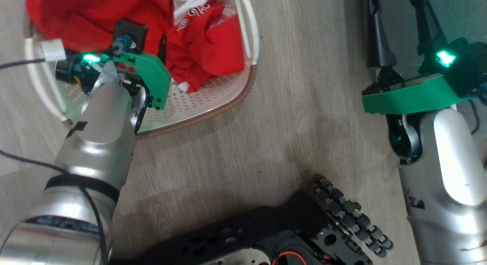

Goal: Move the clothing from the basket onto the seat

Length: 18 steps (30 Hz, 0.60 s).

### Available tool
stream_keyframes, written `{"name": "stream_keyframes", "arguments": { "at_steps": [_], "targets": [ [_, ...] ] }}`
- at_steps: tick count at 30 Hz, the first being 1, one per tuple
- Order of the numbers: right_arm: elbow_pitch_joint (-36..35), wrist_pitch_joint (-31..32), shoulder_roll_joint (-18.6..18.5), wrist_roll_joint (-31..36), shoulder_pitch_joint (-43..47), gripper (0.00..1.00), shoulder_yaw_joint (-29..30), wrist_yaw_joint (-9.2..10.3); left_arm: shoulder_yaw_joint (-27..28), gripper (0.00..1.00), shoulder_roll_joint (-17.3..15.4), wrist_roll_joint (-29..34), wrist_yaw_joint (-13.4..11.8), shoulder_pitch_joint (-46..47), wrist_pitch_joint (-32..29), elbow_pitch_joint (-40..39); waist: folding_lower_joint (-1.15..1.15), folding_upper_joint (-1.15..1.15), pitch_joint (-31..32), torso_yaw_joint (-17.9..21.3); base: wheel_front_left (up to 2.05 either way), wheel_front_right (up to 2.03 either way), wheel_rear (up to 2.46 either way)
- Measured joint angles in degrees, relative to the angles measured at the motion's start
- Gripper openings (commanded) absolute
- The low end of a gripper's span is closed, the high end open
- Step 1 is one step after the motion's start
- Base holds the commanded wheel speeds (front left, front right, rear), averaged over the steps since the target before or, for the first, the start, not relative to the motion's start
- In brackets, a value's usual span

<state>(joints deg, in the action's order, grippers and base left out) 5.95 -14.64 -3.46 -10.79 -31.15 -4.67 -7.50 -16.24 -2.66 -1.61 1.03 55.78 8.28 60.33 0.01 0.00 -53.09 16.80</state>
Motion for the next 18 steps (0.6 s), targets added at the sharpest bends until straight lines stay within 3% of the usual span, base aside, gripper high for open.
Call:
{"name": "stream_keyframes", "arguments": {
  "at_steps": [9, 17, 18],
  "targets": [
    [-1.2, 0.0, 0.3, -3.8, 0.0, 1.00, -2.1, 0.00, -1.1, 1.00, -0.5, 0.3, -1.7, 4.6, -2.7, 7.1, 0.00, 0.00, -2.5, 3.1, 0.00, 0.00, 0.00],
    [-2.0, 0.0, 0.4, -8.2, 0.4, 1.00, -2.4, 0.00, -2.6, 1.00, -3.6, 1.6, -3.0, 7.4, -5.4, 11.9, 0.00, 0.00, -4.5, 7.2, 0.00, 0.00, 0.00],
    [-2.0, 0.0, 0.4, -8.5, 0.7, 1.00, -2.0, 0.00, -2.7, 0.84, -3.6, 1.6, -3.0, 7.4, -5.5, 12.2, 0.00, 0.00, -4.5, 7.5, 0.00, 0.00, 0.00]
  ]
}}
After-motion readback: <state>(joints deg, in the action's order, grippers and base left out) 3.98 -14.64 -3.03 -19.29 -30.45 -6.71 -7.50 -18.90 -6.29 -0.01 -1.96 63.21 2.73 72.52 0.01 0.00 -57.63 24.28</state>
